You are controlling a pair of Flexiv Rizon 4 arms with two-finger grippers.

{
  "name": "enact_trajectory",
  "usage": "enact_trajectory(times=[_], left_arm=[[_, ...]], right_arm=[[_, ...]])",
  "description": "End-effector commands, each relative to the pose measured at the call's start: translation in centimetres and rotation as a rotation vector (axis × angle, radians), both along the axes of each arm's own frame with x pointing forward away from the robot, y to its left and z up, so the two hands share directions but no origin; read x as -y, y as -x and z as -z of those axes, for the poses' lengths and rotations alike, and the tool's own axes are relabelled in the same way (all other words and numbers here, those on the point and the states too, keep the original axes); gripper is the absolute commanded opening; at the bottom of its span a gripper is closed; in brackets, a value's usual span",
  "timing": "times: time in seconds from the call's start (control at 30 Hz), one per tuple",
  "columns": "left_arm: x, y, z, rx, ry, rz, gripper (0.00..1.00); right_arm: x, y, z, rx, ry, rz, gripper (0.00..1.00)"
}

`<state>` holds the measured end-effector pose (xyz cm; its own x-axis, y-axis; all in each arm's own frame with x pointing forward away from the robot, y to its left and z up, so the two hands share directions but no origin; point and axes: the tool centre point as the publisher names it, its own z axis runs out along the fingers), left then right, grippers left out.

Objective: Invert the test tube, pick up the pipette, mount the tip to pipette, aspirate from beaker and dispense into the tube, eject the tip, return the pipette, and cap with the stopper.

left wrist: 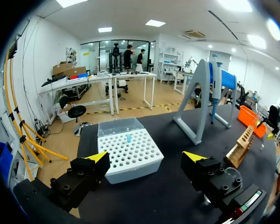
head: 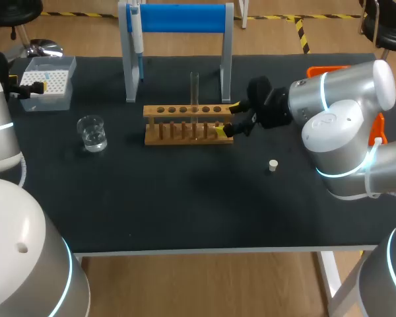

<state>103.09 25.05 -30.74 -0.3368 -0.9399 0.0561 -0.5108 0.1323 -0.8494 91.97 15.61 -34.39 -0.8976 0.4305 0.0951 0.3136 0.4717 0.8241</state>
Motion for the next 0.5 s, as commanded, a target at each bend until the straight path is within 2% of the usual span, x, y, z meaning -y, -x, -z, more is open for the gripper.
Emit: enact_trajectory(times=[0.03,0.17,0.5], left_arm=[[0.0,0.0,0.0,-0.001,0.000,0.000,1.00],[0.0,0.0,0.0,-0.001,0.000,0.000,1.00],[-0.9,-2.4,0.7,-0.011,-0.043,-0.040,1.00]], right_arm=[[0.0,0.0,0.0,0.000,0.001,0.000,1.00],[0.0,0.0,0.0,0.000,0.001,0.000,1.00],[0.0,0.0,0.0,0.000,0.001,0.000,1.00]])
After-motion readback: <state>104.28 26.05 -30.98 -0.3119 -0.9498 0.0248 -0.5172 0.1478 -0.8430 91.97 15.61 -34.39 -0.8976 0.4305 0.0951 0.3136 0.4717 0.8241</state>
